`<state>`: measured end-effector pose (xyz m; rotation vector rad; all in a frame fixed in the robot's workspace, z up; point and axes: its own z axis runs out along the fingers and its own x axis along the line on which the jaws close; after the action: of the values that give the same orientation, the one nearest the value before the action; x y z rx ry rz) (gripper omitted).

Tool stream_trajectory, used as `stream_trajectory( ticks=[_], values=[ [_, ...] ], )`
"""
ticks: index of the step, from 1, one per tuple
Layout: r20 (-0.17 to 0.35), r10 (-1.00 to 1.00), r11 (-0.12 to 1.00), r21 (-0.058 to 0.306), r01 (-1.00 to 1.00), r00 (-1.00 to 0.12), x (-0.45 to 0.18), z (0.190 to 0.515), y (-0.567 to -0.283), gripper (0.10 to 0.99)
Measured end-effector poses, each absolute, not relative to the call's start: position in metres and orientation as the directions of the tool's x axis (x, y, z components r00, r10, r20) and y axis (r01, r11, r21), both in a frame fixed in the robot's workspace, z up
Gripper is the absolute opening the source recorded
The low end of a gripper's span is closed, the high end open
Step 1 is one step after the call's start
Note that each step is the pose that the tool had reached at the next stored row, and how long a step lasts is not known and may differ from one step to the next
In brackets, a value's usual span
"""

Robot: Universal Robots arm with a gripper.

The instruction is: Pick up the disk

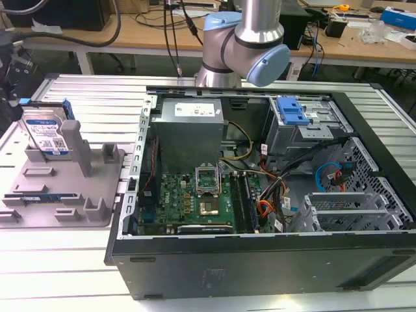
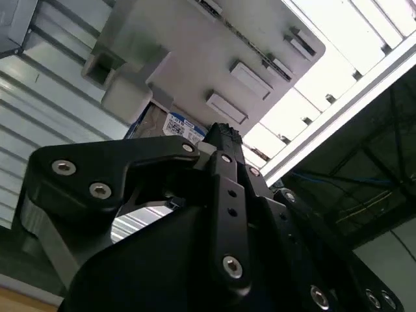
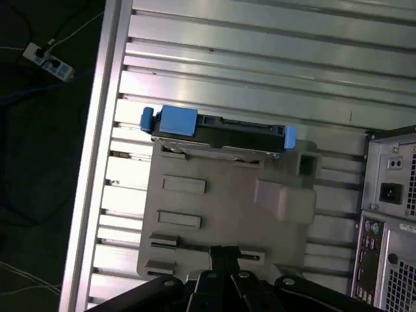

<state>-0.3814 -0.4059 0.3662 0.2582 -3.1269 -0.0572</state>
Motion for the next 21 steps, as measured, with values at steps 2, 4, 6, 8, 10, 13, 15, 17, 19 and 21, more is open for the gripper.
stream_trajectory(
  ticks=[2,4,6,8,10,13,15,17,19,21],
  values=[
    [0.0,-0.231,0.972,0.037,-0.231,-0.973,-0.3814,0.3659,-0.4059,0.106],
    [0.001,-0.268,0.963,0.037,-0.268,-0.963,-0.3814,0.3658,-0.406,0.106],
    [0.001,-0.354,0.935,0.037,-0.353,-0.935,-0.3814,0.3657,-0.406,0.169],
    [0.001,-0.425,0.905,0.037,-0.425,-0.905,-0.3814,0.3657,-0.406,0.416],
    [0.001,-0.465,0.885,0.037,-0.465,-0.885,-0.3814,0.3657,-0.406,0.475],
    [0.001,-0.553,0.833,0.036,-0.552,-0.833,-0.3813,0.3656,-0.406,0.6],
    [-0.001,-0.587,0.809,0.035,-0.586,-0.81,-0.3813,0.3656,-0.406,0.6],
    [-0.004,-0.61,0.792,0.033,-0.61,-0.792,-0.3813,0.3655,-0.4059,0.6],
    [-0.006,-0.64,0.768,0.031,-0.64,-0.768,-0.3813,0.3655,-0.406,0.6],
    [-0.007,-0.672,0.74,0.03,-0.672,-0.74,-0.3814,0.3654,-0.406,0.6]
  ],
)
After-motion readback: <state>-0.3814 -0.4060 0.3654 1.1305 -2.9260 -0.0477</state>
